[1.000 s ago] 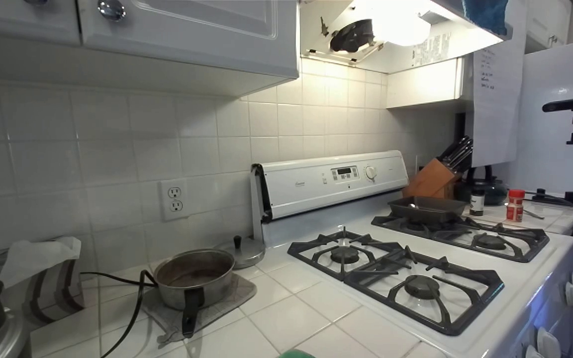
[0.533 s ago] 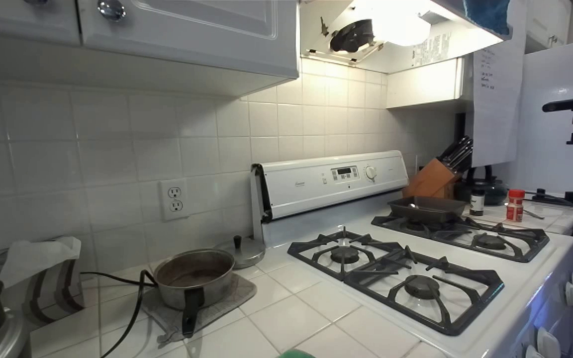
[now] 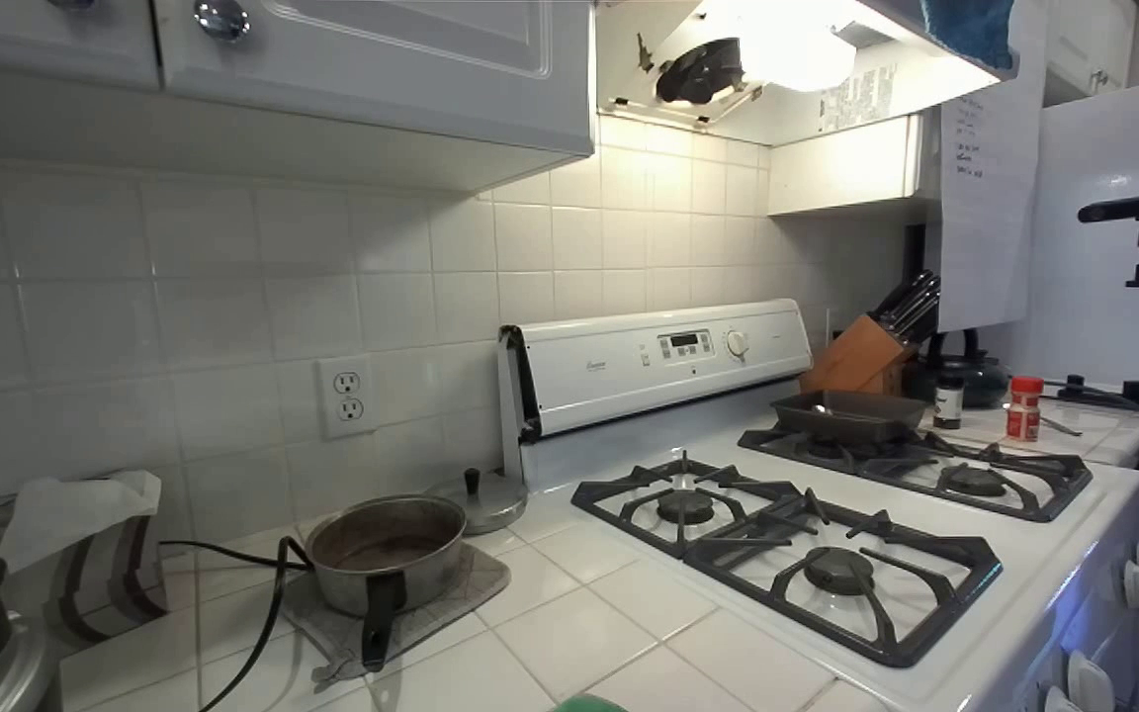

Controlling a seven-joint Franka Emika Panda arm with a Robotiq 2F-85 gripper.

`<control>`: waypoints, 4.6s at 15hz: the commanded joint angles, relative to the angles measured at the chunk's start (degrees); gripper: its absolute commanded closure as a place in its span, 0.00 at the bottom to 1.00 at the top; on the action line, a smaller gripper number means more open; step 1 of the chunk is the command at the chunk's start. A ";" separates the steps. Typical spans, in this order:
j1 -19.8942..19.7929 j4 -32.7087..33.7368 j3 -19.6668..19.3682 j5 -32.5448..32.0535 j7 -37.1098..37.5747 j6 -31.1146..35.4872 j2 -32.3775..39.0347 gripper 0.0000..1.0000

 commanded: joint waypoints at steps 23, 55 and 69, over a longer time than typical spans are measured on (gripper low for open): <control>-4.77 6.11 -15.43 -8.63 -1.55 25.18 -5.98 0.97; -16.57 6.90 -28.27 3.65 -2.53 52.01 -10.52 0.97; -21.64 15.95 -36.15 21.67 -3.67 66.57 -1.24 0.97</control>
